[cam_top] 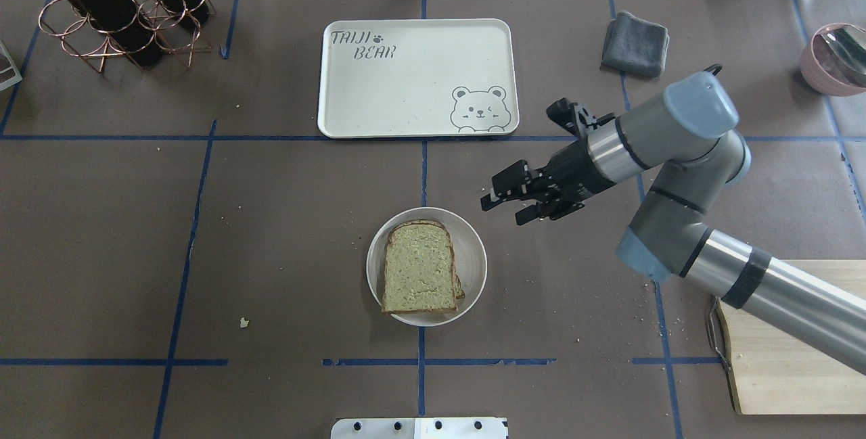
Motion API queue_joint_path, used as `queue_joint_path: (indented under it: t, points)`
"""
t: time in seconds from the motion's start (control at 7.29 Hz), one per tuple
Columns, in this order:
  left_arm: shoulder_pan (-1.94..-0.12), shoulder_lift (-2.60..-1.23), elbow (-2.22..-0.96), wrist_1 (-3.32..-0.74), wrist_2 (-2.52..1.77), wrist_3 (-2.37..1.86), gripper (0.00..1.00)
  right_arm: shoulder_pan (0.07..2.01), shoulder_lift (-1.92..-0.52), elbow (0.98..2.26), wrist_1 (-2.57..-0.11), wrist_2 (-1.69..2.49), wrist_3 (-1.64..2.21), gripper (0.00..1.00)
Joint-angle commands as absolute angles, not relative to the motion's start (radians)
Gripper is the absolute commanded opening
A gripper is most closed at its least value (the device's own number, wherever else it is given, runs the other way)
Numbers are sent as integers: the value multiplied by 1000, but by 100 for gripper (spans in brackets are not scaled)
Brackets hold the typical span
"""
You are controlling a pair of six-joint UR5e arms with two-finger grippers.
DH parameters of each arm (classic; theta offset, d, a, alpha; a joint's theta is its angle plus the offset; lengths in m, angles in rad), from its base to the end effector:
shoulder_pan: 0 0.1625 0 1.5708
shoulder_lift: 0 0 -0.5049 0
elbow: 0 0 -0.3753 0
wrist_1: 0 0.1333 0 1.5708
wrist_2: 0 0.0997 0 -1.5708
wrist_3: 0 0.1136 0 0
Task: Make sandwich and place on tray
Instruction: 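Raise the right gripper away while the left gripper reaches toward the plate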
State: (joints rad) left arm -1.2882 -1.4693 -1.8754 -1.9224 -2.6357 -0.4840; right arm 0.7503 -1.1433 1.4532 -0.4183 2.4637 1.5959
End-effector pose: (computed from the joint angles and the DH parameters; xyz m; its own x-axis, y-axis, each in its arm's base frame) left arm 0.0874 -0.4226 0.5834 0.4085 0.1314 -0.9033 -0.0531 0.9913 0.1202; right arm -0.4437 -0.4749 0.4161 0.0826 0.0985 0.9917 0.1367 0.9846 -0.1092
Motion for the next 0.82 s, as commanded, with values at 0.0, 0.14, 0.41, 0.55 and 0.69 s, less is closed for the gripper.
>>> queue_joint_path:
  t: [0.0, 0.14, 0.41, 0.55, 0.69]
  points:
    - [-966, -1508, -1893, -2352, -2434, -1155, 89, 911, -1231, 1463, -442, 2536, 1595, 99]
    - [-822, -1604, -1907, -2353, -2313, -1372, 88, 958, -1283, 1463, -443, 2539, 1586, 100]
    - [-581, -1679, -1930, -2280, -2055, -1543, 88, 986, -1336, 1462, -443, 2537, 1525, 100]
    - [-519, -1751, -1930, -2178, -1970, -1552, 86, 986, -1382, 1460, -445, 2528, 1440, 100]
    - [-482, -1857, -1921, -2017, -1904, -1569, 82, 988, -1437, 1460, -457, 2522, 1313, 100]
